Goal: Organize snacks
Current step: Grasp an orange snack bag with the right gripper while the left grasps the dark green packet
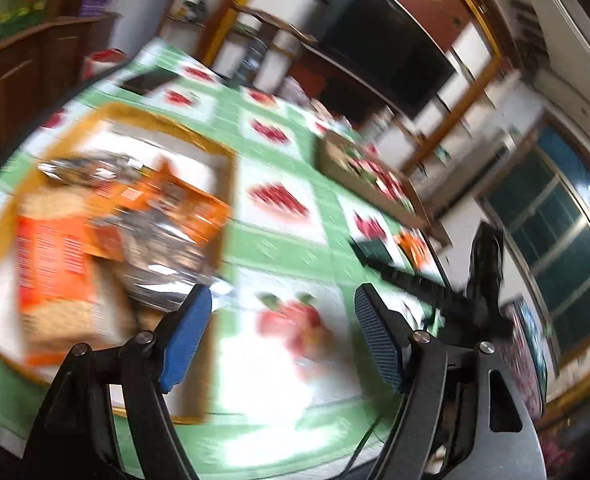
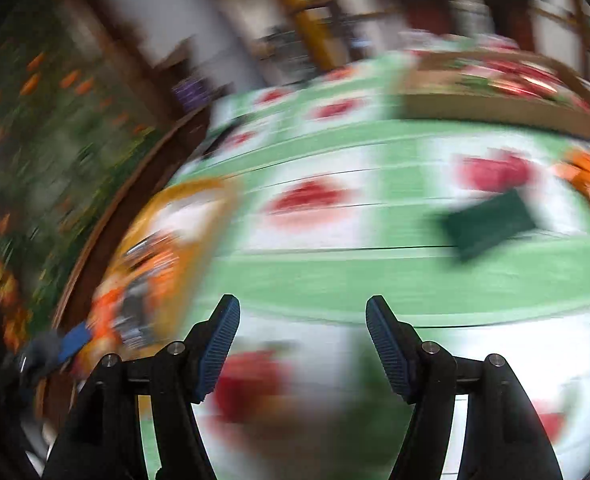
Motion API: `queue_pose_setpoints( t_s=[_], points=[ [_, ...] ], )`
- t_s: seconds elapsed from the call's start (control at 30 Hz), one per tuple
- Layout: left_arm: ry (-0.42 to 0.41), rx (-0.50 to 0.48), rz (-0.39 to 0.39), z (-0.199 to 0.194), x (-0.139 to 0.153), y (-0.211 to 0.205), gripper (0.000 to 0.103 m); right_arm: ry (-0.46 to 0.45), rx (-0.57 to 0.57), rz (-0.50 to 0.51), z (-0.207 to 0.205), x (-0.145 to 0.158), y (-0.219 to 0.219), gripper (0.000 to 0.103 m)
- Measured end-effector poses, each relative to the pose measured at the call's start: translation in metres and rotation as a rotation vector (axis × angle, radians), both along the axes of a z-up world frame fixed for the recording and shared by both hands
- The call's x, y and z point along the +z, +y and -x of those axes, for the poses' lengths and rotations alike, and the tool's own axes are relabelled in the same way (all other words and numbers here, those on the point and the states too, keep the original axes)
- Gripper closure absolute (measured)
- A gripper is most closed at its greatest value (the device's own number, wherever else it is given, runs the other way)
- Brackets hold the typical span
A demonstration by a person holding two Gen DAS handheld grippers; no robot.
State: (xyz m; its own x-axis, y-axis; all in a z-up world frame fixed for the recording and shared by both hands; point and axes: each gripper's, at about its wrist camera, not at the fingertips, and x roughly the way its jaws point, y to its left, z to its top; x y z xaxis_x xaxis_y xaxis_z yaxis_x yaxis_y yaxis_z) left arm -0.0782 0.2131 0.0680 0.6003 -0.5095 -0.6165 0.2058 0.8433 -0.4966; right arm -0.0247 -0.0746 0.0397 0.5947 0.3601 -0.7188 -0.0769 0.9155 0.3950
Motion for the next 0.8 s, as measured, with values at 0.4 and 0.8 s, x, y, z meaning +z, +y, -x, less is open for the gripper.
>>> queue_pose_setpoints(
  t_s=[0.4, 0.8],
  points=[
    [0.039, -0.106, -0.115, 0.003, 0.002, -0.073, 0.029, -0.025, -0.419, 0.149, -0.078, -0.006, -0.179, 0.029],
    [-0.026, -0.243, -0.312, -0.051, -0.004, -0.157, 0.030, -0.023, -0.279, 0.285, -0.095, -0.023, -0.157, 0.054]
  ],
)
